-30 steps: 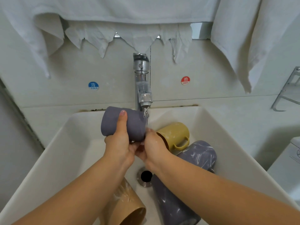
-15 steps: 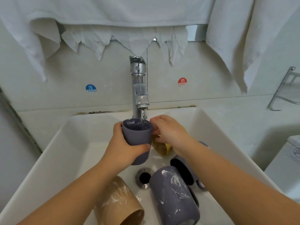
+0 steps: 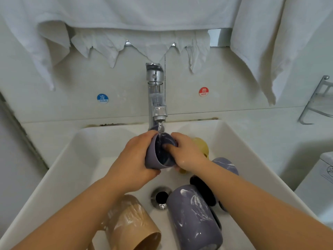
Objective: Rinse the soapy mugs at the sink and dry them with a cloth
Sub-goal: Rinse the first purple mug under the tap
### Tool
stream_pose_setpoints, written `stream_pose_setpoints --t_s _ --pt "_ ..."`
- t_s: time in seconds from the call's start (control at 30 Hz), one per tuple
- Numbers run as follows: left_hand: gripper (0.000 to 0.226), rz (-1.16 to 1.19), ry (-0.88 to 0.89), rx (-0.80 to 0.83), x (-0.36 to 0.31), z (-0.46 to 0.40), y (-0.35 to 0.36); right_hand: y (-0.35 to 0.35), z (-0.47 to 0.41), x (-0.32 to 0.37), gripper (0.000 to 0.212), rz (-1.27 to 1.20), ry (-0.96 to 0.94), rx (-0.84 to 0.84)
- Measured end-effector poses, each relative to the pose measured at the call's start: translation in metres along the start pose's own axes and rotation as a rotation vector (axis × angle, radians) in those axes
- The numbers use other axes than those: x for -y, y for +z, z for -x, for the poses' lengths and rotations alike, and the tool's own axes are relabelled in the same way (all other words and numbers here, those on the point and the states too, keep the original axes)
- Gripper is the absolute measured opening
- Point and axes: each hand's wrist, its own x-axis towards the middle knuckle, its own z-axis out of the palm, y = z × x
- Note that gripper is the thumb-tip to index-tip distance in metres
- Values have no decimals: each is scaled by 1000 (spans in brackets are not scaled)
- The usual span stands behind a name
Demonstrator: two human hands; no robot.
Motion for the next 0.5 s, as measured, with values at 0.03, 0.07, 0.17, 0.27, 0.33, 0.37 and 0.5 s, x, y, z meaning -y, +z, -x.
stream_pose_setpoints --t_s 0.03,0.07,0.17,0.27,0.33,0.37,0.5 --pt "71 -15 10 4 2 -1 -2 1 0 0 19 -7 -5 -2" --pt "71 -28 14 5 4 -1 -5 4 0 -1 14 -30 8 11" --pt "72 -15 8 -7 9 -2 -14 11 1 0 14 -157 117 118" --pt "78 -47 5 -46 6 0 -14 14 -2 3 9 -196 141 77" --pt "91 -95 -49 -89 2 0 -11 16 -3 5 5 -221 139 21" --pt "93 -130 -73 -111 0 0 -11 18 -3 6 9 -235 137 17" --pt "81 -227 -68 -120 -2 -2 -22 23 1 8 6 -291 141 107"
